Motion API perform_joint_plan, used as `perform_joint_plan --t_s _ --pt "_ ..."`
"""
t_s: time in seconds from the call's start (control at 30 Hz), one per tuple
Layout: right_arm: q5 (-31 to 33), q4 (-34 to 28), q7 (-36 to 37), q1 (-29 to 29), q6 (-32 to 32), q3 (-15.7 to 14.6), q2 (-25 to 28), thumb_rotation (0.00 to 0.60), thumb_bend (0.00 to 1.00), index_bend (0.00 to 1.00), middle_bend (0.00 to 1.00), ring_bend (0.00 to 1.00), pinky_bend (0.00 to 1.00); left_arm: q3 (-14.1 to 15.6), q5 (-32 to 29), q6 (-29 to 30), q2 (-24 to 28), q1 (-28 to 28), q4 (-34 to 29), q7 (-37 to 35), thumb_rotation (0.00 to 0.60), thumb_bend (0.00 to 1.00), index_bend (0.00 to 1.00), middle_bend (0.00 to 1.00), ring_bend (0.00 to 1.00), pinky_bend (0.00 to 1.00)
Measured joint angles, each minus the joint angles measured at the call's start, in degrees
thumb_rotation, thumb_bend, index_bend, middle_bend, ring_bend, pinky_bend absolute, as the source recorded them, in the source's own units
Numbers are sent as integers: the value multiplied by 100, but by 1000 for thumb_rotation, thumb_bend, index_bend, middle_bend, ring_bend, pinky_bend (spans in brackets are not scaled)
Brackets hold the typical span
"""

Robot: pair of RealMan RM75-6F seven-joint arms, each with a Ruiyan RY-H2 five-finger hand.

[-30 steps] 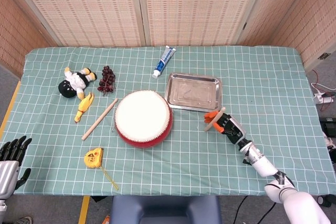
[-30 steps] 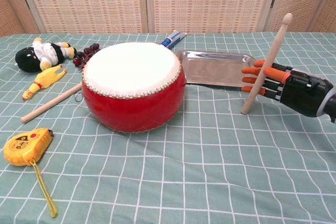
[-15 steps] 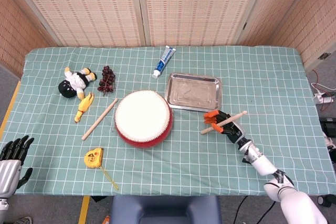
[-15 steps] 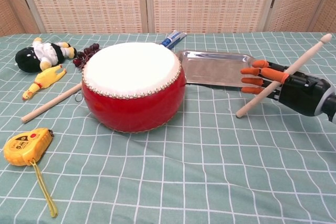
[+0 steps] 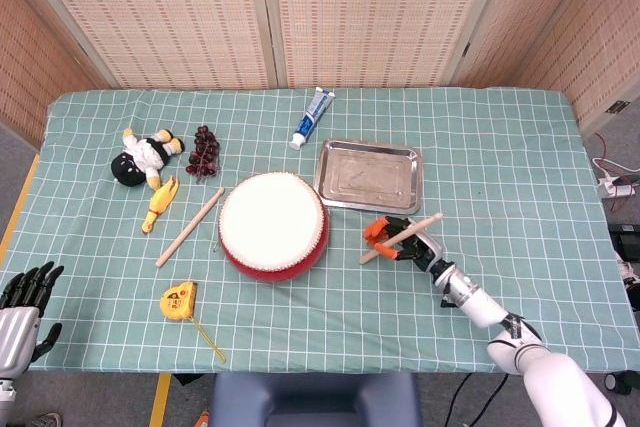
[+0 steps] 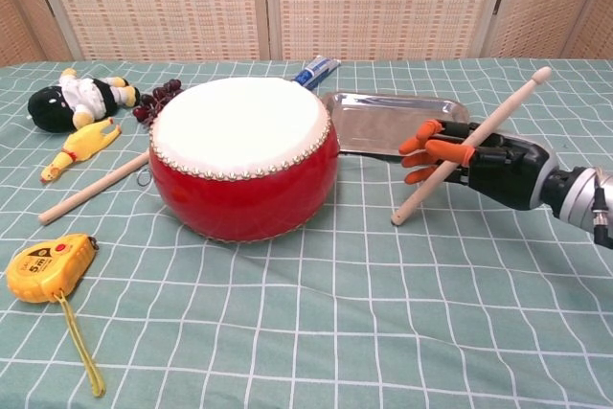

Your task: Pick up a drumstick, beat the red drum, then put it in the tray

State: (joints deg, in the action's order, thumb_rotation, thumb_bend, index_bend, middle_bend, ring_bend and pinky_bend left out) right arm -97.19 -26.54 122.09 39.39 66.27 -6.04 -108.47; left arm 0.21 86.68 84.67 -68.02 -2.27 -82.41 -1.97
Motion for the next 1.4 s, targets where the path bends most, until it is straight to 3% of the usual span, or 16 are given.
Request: perform_joint_plan --t_s 0.77,1.23,1.4 --pt "170 -1205 -1180 831 -630 269 97 600 308 641 519 464 475 46 -69 -73 -106 54 317 -386 600 316 35 12 0 17" --pt "190 -1354 -1554 858 -872 122 28 600 308 662 539 484 496 56 -51 -81 -186 66 462 -517 600 315 34 12 0 18" --pt "217 -1334 -1666 840 -921 103 -39 600 308 717 607 570 560 61 -51 -82 -196 73 490 -540 600 316 35 12 0 18"
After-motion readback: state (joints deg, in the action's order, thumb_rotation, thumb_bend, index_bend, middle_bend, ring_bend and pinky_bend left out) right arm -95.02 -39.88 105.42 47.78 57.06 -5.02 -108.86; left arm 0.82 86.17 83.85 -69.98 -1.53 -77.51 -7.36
